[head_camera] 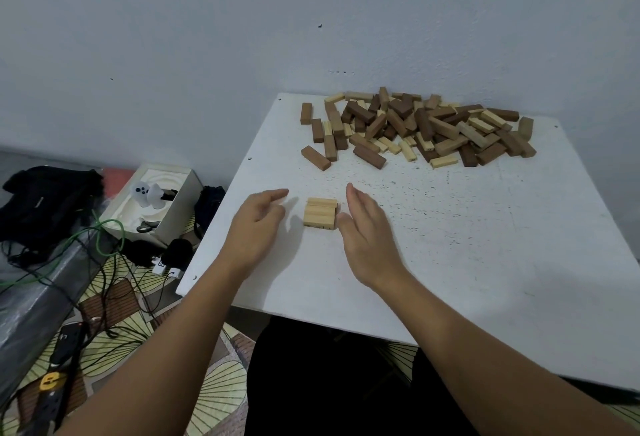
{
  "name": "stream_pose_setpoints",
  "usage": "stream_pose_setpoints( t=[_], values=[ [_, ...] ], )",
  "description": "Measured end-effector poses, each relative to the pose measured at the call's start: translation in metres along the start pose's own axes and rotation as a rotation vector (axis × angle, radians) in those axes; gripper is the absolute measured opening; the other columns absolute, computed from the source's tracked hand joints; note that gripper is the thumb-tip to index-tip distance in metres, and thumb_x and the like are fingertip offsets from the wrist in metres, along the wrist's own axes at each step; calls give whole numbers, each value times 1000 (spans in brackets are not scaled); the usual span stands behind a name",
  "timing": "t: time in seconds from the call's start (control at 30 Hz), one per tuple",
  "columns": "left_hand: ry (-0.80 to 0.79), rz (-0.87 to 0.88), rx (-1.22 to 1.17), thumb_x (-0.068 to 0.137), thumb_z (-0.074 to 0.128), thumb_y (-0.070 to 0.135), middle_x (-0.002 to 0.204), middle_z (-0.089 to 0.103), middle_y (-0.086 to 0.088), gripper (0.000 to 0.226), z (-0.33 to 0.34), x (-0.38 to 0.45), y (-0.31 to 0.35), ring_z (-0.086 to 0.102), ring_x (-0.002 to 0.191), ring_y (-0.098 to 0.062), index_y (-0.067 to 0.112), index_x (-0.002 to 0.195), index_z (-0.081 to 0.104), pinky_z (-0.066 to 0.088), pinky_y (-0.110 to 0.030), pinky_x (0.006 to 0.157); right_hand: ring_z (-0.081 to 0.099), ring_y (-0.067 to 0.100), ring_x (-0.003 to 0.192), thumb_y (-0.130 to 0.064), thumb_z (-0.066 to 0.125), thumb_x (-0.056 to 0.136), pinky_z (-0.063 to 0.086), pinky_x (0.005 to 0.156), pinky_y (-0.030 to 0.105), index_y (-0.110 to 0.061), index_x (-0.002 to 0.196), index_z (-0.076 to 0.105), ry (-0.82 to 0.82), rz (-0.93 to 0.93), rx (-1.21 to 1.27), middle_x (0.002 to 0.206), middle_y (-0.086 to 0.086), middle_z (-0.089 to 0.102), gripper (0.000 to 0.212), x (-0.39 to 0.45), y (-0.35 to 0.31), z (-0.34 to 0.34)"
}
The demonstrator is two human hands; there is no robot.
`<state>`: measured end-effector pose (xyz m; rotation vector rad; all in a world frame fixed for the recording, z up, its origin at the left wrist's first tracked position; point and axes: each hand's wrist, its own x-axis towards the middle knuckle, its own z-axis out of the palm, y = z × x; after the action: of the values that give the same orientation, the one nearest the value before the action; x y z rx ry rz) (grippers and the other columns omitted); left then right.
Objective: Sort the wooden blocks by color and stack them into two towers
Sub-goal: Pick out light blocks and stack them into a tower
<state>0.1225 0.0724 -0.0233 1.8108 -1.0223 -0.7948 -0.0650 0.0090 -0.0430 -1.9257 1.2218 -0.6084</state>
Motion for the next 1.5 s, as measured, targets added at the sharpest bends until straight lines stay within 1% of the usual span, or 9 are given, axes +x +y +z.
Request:
stream_pose_setpoints(
  t=[0.1, 0.23, 0.5, 0.63, 1.07, 1.17, 1.27, 1.37, 1.5],
  values=[
    [-4, 21, 55, 104, 47, 15, 136, 58, 10, 36, -3, -5, -7, 51, 127, -3, 25, 122, 76, 37, -23, 106, 22, 17, 151, -46, 20, 96, 18, 125, 42, -21, 160, 33, 17, -1, -148, 166, -1, 29, 70, 4, 11, -5],
    [-70, -22, 13, 104, 48, 20, 140, 53, 13, 35, -2, 1, -4, 47, 130, -3, 30, 120, 78, 35, -18, 94, 25, 15, 149, -44, 21, 96, 16, 126, 41, -24, 155, 45, 31, -1, -149, 164, -4, 33, 67, 0, 16, 0],
    [-97, -34, 30, 99, 54, 25, 141, 50, 13, 32, -1, 5, -5, 42, 136, -6, 33, 118, 79, 35, -31, 110, 20, 11, 150, -46, 19, 94, 2, 127, 37, -29, 151, 51, 8, -19, -188, 163, -7, 33, 67, -1, 15, 0],
    [-123, -39, 38, 81, 48, 41, 140, 49, 16, 45, -1, 5, -5, 35, 143, -9, 40, 114, 79, 32, -35, 115, 21, 11, 148, -45, 19, 94, 5, 128, 39, -30, 150, 53, 10, -26, -210, 161, -6, 35, 67, -1, 15, -1],
    [-153, -35, 81, 80, 49, 42, 140, 48, 19, 50, -2, 9, -9, 31, 144, -8, 38, 121, 76, 30, -33, 116, 27, 15, 146, -44, 25, 95, 14, 126, 45, -27, 146, 57, 37, -30, -178, 158, -3, 40, 63, -2, 15, -2],
    [-179, -31, 88, 83, 63, 39, 140, 47, 24, 45, -7, 9, -12, 34, 144, -8, 41, 127, 72, 31, -39, 120, 28, 14, 144, -49, 38, 96, 21, 125, 46, -27, 148, 55, 47, -36, -181, 155, -5, 40, 59, -3, 16, -2],
    [-204, -8, 106, 85, 83, 29, 143, 47, 25, 46, -12, 11, -16, 37, 142, -4, 42, 127, 71, 31, -35, 117, 29, 15, 142, -51, 61, 94, 27, 122, 40, -31, 150, 51, 64, -49, -190, 153, -10, 38, 61, -3, 19, -1],
    [-186, -7, 106, 79, 90, 33, 144, 49, 22, 49, -11, 10, -15, 42, 136, -3, 39, 124, 73, 31, -29, 111, 29, 14, 143, -53, 67, 90, 26, 121, 36, -33, 151, 50, 56, -50, -202, 152, -12, 36, 67, -1, 22, -1],
    [-127, 16, 95, 74, 92, 44, 141, 52, 21, 47, -8, 11, -17, 45, 135, -4, 41, 118, 76, 33, -33, 114, 33, 13, 140, -51, 69, 91, 30, 118, 33, -31, 148, 55, 91, -55, -191, 149, -10, 40, 62, 1, 24, 0]
  ],
)
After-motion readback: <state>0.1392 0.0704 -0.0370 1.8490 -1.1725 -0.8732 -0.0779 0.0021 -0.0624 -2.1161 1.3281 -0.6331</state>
